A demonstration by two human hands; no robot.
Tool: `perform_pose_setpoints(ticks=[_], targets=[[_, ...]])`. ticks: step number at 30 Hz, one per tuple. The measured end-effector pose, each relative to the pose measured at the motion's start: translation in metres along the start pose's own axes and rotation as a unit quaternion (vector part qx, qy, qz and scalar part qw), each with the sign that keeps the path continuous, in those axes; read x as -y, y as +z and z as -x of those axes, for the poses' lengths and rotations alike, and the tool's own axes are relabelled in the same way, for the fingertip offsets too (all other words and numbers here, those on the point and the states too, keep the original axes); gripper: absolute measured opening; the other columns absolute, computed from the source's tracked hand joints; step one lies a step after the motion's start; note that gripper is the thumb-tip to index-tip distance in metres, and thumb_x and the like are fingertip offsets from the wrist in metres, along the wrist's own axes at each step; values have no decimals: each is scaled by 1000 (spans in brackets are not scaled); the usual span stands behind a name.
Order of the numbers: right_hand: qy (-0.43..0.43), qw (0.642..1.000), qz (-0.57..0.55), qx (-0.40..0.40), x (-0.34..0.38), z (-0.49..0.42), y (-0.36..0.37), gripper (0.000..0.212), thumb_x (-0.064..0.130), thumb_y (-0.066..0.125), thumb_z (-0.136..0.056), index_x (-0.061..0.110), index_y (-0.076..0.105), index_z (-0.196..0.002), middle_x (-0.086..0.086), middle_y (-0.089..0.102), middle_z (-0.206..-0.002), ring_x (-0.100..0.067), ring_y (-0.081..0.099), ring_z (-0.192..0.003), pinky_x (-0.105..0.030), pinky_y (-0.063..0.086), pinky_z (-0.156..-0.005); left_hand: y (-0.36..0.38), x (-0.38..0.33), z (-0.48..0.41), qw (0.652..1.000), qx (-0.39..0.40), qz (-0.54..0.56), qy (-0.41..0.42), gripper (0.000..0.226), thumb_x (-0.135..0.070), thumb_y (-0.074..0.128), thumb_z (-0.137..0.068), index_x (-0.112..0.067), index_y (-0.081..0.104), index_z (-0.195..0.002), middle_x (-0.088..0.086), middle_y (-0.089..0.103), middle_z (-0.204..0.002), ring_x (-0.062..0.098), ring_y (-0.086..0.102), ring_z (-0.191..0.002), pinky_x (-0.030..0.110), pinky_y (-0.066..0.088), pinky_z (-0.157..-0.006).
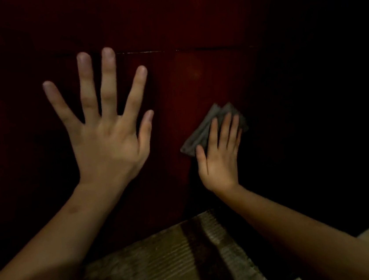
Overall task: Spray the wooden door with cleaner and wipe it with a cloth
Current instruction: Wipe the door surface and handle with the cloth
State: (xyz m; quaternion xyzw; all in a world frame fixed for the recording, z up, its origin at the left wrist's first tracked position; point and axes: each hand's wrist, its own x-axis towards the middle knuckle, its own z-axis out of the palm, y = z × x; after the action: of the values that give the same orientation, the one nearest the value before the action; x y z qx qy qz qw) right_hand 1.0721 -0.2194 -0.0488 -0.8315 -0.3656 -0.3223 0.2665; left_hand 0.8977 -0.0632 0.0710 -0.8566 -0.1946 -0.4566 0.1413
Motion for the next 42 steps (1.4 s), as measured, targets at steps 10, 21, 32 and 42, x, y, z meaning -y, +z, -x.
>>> perform_pose_setpoints(ticks=[10,21,32,42], targets=[[-10,977,128,168,-48,126,63,53,45,34,-103,13,36,-146,-29,19,-157,-49,13,-150,-63,29,-117,11,11,28,999,-2,-7,41,60,-45,38,-110,-27,20,-165,23,13,-170,48,12,-156,69,3,-121],[-392,898,76,182,20,140,111,117,32,83,-80,33,1,-164,6,25,-161,-24,24,-148,-54,56,-90,20,114,130,996,26,-34,75,72,-41,50,-107,-30,11,-166,19,5,-167,19,-24,-157,53,-18,-122],[-258,895,-311,189,311,158,137,35,12,55,-98,29,56,-129,-12,62,-137,5,53,-127,-31,41,-110,-7,205,176,997,26,-64,-18,74,-44,49,-108,-31,3,-163,23,7,-161,41,-5,-156,78,7,-113],[-473,858,45,195,270,131,122,91,18,66,-90,29,15,-165,6,7,-173,-13,2,-158,-40,15,-120,-48,300,220,990,38,-71,-115,62,-46,41,-110,-23,14,-161,26,5,-162,53,11,-151,80,5,-116]])
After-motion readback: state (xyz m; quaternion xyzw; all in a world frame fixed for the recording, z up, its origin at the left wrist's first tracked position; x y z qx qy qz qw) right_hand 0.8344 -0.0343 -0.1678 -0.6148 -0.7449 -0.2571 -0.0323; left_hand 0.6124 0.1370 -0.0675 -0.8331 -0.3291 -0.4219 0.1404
